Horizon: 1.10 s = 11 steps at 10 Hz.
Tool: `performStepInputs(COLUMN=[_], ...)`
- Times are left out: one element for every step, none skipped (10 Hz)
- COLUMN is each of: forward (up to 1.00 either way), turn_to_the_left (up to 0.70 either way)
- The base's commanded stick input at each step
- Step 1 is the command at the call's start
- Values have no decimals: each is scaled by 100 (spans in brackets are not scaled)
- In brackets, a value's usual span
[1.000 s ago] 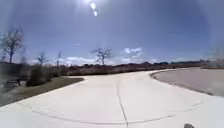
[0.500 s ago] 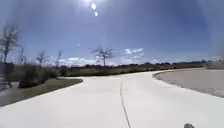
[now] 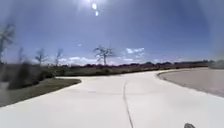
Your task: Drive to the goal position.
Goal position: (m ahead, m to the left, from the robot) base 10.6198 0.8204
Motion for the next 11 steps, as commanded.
performStepInputs(forward=[100, 100, 100, 100, 100, 100, 100, 100, 100, 100, 100], turn_to_the_left=[-11, -40, -40, -40, -40, -40, -37, -15, 0, 0, 0])
